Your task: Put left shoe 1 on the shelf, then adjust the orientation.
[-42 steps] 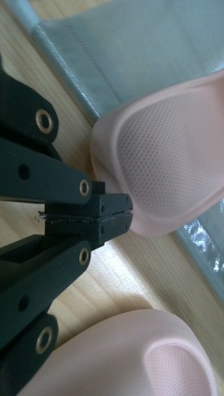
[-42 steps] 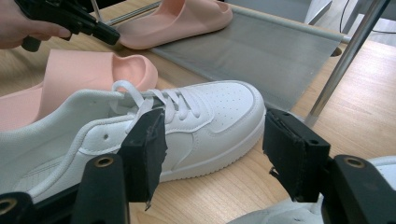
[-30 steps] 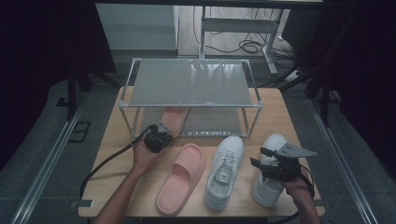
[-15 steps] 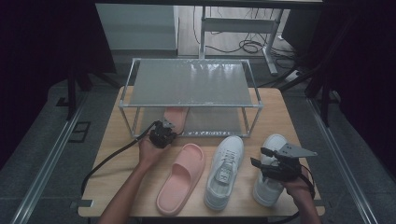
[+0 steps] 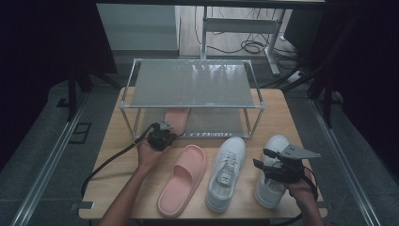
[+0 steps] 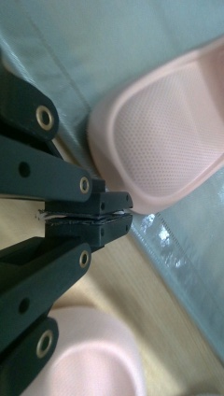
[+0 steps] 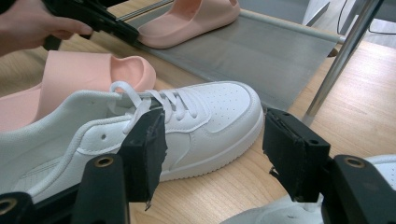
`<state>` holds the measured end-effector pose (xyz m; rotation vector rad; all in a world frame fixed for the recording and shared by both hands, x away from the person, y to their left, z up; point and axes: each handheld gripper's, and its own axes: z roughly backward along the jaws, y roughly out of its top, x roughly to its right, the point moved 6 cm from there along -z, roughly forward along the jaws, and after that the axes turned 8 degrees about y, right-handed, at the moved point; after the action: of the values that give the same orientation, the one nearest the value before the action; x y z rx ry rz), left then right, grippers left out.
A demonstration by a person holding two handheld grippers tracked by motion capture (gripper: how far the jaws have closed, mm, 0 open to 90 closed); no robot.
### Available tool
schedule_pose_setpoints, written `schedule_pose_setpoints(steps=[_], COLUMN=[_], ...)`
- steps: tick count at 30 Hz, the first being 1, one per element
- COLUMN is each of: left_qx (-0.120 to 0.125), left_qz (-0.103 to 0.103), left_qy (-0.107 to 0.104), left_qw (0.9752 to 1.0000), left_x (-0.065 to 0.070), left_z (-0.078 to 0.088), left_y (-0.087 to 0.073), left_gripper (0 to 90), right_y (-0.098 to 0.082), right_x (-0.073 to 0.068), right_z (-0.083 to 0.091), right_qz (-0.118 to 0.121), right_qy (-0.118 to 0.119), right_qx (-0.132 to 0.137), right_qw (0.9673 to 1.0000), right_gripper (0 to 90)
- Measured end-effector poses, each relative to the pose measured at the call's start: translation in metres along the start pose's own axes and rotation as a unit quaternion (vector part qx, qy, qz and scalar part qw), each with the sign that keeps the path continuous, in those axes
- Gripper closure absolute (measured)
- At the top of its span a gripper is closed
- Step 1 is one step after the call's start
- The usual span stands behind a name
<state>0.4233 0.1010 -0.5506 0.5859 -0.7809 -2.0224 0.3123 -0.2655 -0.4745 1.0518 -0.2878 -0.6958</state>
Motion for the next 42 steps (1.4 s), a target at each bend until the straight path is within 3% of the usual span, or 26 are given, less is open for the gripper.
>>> schedule_pose_setpoints(steps=[8, 11, 14, 18, 20, 26, 27, 28, 35, 41, 42], left_qx=[0.024, 0.023, 0.029, 0.029, 0.027, 0.020, 0.020, 0.027, 0.034, 0.048, 0.053], left_qz=[0.024, 0.010, 0.001, -0.005, 0.002, 0.016, 0.014, 0.025, 0.029, 0.032, 0.039], left_qy=[-0.017, -0.009, -0.019, -0.024, -0.037, -0.034, -0.028, -0.037, -0.040, -0.055, -0.065], left_qw=[0.9993, 0.9996, 0.9994, 0.9993, 0.9990, 0.9991, 0.9993, 0.9986, 0.9982, 0.9968, 0.9957], left_x=[0.000, 0.005, 0.017, 0.025, 0.029, 0.026, 0.026, 0.026, 0.028, 0.036, 0.037], left_z=[0.038, 0.048, 0.062, 0.068, 0.071, 0.077, 0.079, 0.085, 0.095, 0.106, 0.109], left_y=[-0.020, -0.028, -0.037, -0.045, -0.053, -0.072, -0.074, -0.075, -0.079, -0.074, -0.072], left_gripper=[88.5, 88.4, 88.3, 88.2, 88.2, 88.3, 88.2, 88.3, 88.4, 88.2, 88.2], right_y=[0.000, 0.000, 0.000, 0.001, 0.000, -0.001, -0.001, -0.001, -0.002, -0.002, -0.001], right_x=[-0.001, -0.001, -0.003, -0.003, -0.002, -0.002, -0.002, -0.002, -0.001, -0.001, -0.001], right_z=[-0.001, -0.002, -0.002, -0.001, -0.001, -0.003, -0.003, -0.003, -0.004, -0.002, -0.002], right_qz=[0.001, 0.001, 0.002, 0.003, 0.001, 0.000, 0.001, 0.001, 0.000, -0.001, 0.000], right_qy=[0.000, 0.002, 0.002, 0.001, 0.000, 0.001, 0.001, 0.001, 0.001, 0.001, 0.000], right_qx=[-0.001, -0.003, -0.001, -0.001, 0.000, -0.002, -0.002, -0.004, -0.004, -0.004, -0.004], right_qw=[1.0000, 1.0000, 1.0000, 1.0000, 1.0000, 1.0000, 1.0000, 1.0000, 1.0000, 1.0000, 1.0000], right_gripper=[39.8, 39.8, 39.8, 39.8, 39.8, 39.8, 39.8, 39.8, 39.8, 39.8, 39.8])
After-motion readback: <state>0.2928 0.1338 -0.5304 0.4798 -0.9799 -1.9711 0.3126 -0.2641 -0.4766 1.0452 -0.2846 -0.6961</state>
